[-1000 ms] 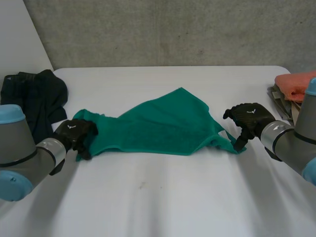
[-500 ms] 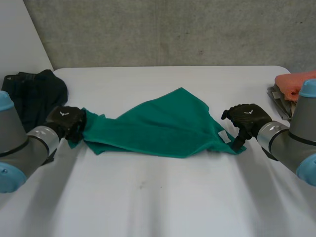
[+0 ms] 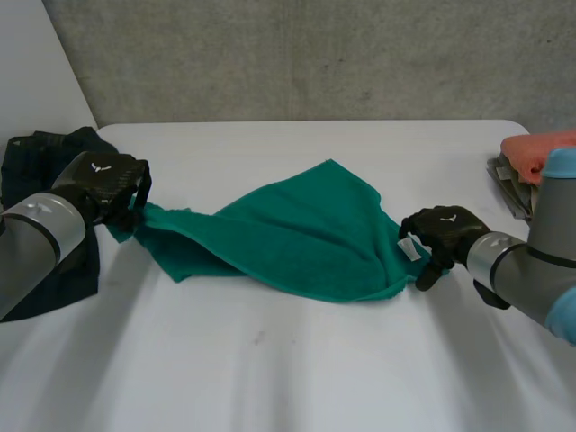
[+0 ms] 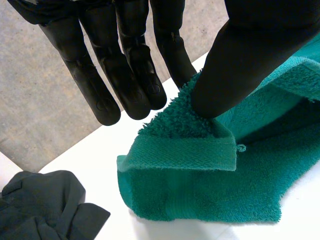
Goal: Fold the laundry.
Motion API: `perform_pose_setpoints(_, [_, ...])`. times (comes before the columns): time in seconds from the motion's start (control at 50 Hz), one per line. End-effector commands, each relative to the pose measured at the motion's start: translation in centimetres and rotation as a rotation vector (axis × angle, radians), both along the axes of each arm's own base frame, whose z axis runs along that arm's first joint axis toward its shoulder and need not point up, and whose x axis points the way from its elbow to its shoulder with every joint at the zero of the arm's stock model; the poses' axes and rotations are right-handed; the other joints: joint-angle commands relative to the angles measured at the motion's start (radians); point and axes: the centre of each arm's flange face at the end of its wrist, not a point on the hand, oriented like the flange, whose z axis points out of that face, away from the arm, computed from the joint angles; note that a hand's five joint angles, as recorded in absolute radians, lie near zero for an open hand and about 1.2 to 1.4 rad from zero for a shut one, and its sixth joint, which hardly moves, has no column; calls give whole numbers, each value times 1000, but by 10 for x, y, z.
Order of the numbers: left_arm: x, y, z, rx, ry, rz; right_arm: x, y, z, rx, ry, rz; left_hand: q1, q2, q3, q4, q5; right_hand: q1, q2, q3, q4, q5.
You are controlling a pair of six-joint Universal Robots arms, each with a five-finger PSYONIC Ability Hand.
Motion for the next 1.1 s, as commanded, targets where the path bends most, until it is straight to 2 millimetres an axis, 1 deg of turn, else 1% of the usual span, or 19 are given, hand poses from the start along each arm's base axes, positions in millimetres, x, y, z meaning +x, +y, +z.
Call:
perform_pose_setpoints(0.02, [1,-2,2,6,0,8,-11,5,-3,-12,40,34,253,202,209,199,245,94,112,99,93,87])
perform_pose_setpoints(0.26, [1,-2,7,7,27,22,15,3,-37,8,-58,65,253,202,209,199,245,105,124,111,105,99])
perform_pose_setpoints(0.36, [2,2,7,31,42,30,25,-1,-49,4,-83,70,253,202,209,199,245,272,291,278,272,266])
perform_pose_setpoints(0.38, [2,3,7,34,44,30,26,-3,-50,3,-88,68,253,202,209,199,245,328,346,333,327,321])
perform_pose_setpoints(0.42, [3,5,9,41,53,34,26,-7,-50,-6,-95,54,253,202,209,199,245,816,835,821,815,810])
perform_pose_setpoints(0.46, [4,6,11,45,60,38,25,-10,-46,-21,-103,41,253,202,209,199,245,928,946,933,927,921])
perform_pose_setpoints(0.54, [6,11,19,56,79,48,9,-21,-11,-115,-159,-42,253,202,209,199,245,928,946,933,927,921])
perform_pose_setpoints(0.56, [8,14,25,57,86,55,-1,-26,12,-183,-182,-69,253,202,209,199,245,928,946,933,927,921])
perform_pose_setpoints(0.62, [10,21,40,41,97,54,-15,-30,50,-299,-185,-90,253,202,209,199,245,928,946,933,927,921])
perform_pose_setpoints(0.64, [11,27,53,20,107,58,-22,-29,77,-370,-172,-95,253,202,209,199,245,928,946,933,927,921])
perform_pose_setpoints(0.68, [13,34,67,-6,115,57,-31,-23,100,-406,-146,-103,253,202,209,199,245,928,946,933,927,921])
perform_pose_setpoints(0.7, [14,42,83,-37,122,58,-38,-15,122,-437,-122,-108,253,202,209,199,245,928,946,933,927,921])
perform_pose_setpoints(0.74, [16,50,99,-68,126,61,-44,-7,143,-467,-91,-107,253,202,209,199,245,928,946,933,927,921])
perform_pose_setpoints(0.76, [19,59,114,-99,131,65,-49,1,161,-498,-55,-102,253,202,209,199,245,928,946,933,927,921])
perform_pose_setpoints(0.84, [25,77,145,-157,135,78,-54,17,201,-588,12,-81,253,202,209,199,245,928,946,933,927,921])
perform_pose_setpoints(0.92, [31,85,158,-156,129,96,-55,23,220,-629,67,-70,253,202,209,199,245,928,946,933,927,921])
perform_pose_setpoints(0.96, [32,85,159,-145,121,105,-54,22,220,-624,77,-67,253,202,209,199,245,928,946,933,927,921])
perform_pose_setpoints(1.04, [34,72,142,-65,87,117,-47,11,205,-558,123,-31,253,202,209,199,245,928,946,933,927,921])
perform_pose_setpoints(1.1, [30,49,114,25,49,105,-41,-6,179,-488,183,-10,253,202,209,199,245,928,946,933,927,921])
